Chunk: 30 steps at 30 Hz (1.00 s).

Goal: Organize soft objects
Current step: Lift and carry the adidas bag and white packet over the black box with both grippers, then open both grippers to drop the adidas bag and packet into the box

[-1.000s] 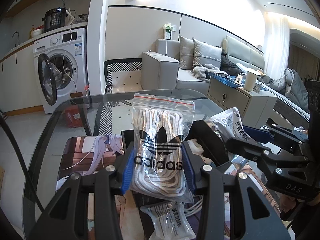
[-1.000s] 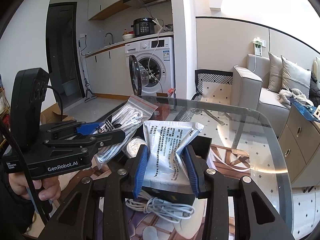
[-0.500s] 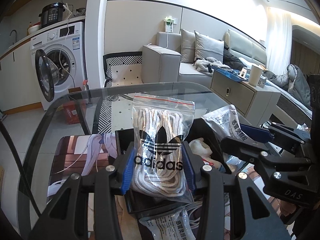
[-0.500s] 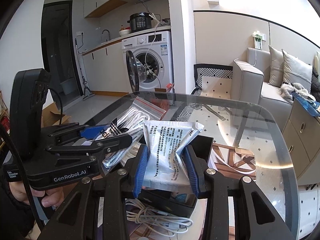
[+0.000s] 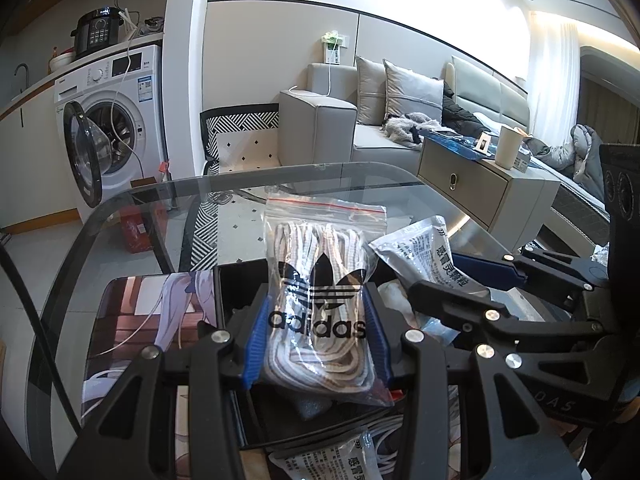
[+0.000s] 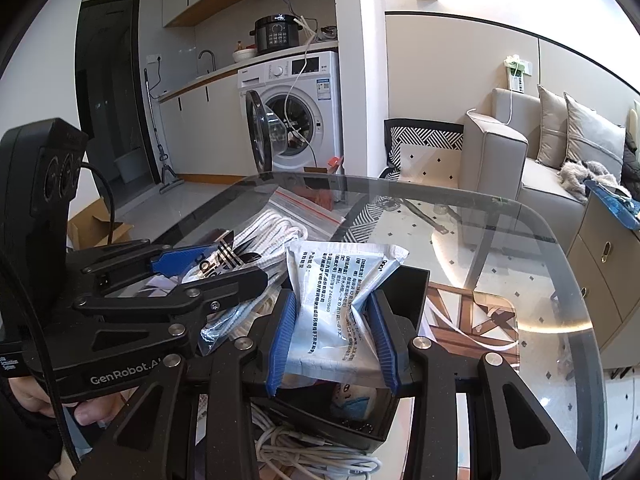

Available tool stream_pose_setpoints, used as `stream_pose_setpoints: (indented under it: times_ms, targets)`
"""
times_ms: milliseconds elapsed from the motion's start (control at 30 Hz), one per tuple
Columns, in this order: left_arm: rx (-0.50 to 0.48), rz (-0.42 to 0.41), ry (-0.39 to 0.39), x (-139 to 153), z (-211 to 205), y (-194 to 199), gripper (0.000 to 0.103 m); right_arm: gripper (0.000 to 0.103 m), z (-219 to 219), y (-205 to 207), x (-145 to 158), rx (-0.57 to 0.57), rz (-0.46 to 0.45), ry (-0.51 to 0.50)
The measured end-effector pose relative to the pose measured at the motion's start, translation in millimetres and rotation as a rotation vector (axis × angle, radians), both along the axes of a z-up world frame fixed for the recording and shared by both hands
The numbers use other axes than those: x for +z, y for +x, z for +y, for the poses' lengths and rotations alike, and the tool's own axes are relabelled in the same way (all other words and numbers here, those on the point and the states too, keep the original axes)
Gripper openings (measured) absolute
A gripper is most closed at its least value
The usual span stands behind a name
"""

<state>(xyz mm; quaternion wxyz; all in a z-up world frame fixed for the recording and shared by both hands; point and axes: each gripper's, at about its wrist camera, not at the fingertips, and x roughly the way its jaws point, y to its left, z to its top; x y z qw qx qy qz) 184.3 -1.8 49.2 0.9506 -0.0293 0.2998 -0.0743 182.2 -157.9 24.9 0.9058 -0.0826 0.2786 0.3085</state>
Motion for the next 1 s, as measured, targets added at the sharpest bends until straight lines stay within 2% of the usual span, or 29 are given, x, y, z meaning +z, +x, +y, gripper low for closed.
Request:
stream_pose_setpoints:
  times_ms: [500,600,667,800,833,867,1000]
  targets:
    - [-0.012,0.034,0.034,-10,-2,2,0.043,0.038,4,8,-13,0.001,0.018,-0.059]
    - [-0.015,0.043,0.033,-12,-2,2,0.044,0.041,4,9,-15,0.003,0.014,-0.074]
    - [-0.013,0.052,0.04,-13,-2,2,0.048,0.05,2,8,-13,0.005,0.006,-0.069]
    - [-0.019,0.046,0.021,-10,2,-5,0.059,0.056,-7,2,-7,0.005,-0.01,-0.057]
    - [-0.017,0.041,0.023,-10,2,-7,0.064,0.063,-9,0,-5,0.006,-0.015,-0.054]
    - [-0.02,0.034,0.023,-9,3,-10,0.065,0.074,-12,-2,-4,-0.002,-0.018,-0.056]
    - [-0.042,0.024,0.008,-4,4,-20,0.077,0.089,-23,-12,2,-0.013,-0.011,-0.032]
